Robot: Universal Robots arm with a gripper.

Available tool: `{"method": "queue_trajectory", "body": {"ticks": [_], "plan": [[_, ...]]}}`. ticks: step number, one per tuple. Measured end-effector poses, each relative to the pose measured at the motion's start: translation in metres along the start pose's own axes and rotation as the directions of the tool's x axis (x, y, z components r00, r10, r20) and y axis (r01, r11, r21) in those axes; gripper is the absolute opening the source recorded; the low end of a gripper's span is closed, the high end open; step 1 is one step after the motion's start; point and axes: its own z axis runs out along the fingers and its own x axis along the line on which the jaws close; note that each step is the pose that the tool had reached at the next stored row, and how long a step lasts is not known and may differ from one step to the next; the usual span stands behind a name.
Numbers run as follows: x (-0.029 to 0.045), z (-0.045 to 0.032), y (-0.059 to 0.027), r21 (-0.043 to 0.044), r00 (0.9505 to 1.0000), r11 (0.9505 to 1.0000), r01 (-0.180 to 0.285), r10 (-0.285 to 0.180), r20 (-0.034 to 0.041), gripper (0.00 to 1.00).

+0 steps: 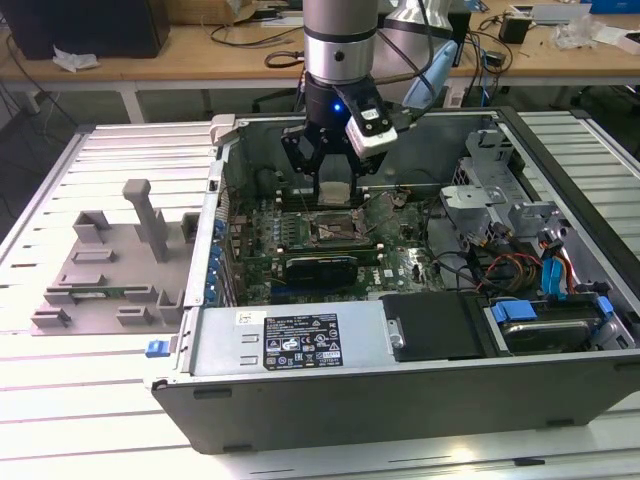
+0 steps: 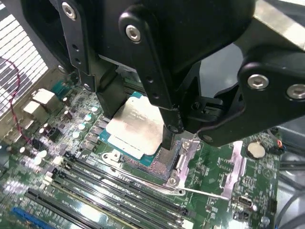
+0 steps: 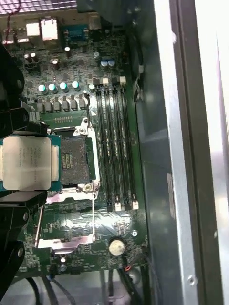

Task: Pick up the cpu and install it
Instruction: 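Place the cpu into insertion slot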

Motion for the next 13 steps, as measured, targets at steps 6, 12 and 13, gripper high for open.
{"method": "queue_trajectory", "body": {"ticks": [6,12,13], "plan": [[0.0000,0.0004,0.0000,0.0011,0.9855,0.9855,-0.170,0.170,0.0025,0.55],[0.0000,0.0011,0.0000,0.0018,0.9257,0.9257,-0.378,0.378,0.0058,0.55],[0.0000,0.0011,0.0000,0.0019,0.9187,0.9187,-0.395,0.395,0.0061,0.55]]}}
